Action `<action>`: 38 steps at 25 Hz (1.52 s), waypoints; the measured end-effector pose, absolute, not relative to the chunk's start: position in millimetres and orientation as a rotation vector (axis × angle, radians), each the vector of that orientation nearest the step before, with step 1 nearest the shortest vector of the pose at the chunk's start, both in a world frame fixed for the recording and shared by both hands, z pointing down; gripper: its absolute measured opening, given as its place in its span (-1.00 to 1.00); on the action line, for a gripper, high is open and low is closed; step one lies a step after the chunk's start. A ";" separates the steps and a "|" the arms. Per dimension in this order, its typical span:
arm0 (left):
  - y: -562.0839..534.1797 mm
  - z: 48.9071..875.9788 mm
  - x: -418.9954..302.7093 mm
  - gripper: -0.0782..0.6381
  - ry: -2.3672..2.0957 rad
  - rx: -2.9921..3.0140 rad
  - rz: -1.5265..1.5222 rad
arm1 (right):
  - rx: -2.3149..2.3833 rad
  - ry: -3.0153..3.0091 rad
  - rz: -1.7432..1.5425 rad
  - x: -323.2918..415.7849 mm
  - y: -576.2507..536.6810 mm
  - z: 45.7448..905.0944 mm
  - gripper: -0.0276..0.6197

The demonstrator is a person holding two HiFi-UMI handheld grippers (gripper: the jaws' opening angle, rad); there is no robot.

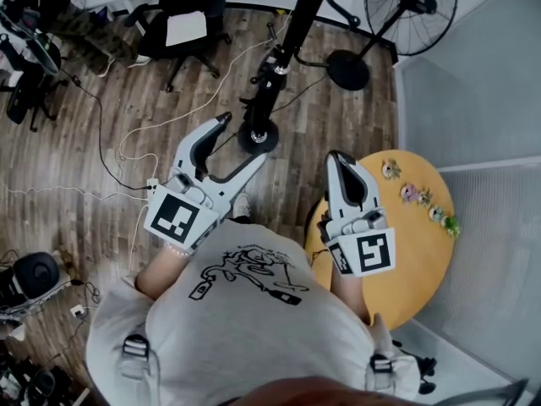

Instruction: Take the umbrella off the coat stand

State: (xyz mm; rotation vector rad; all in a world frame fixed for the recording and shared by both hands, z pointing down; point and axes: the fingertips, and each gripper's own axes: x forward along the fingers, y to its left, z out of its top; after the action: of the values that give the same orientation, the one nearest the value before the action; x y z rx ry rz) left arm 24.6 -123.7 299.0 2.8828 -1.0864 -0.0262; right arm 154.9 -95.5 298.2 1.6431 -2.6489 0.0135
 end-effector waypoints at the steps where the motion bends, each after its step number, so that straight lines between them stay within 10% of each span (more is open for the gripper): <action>1: -127.6 298.4 22.6 0.09 -1.086 2.880 -0.030 | 1.643 -2.648 0.014 152.7 -99.6 297.9 -0.87; 38: -218.7 320.3 -16.0 0.09 -1.050 2.862 -0.020 | 1.659 -2.633 0.021 107.6 -186.9 302.4 -0.87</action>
State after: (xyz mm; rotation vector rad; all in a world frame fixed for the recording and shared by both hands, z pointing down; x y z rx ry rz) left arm -16.0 -218.7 320.3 2.8619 -1.0500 -0.0198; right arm 107.6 -186.9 302.4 1.6592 -2.6334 0.0212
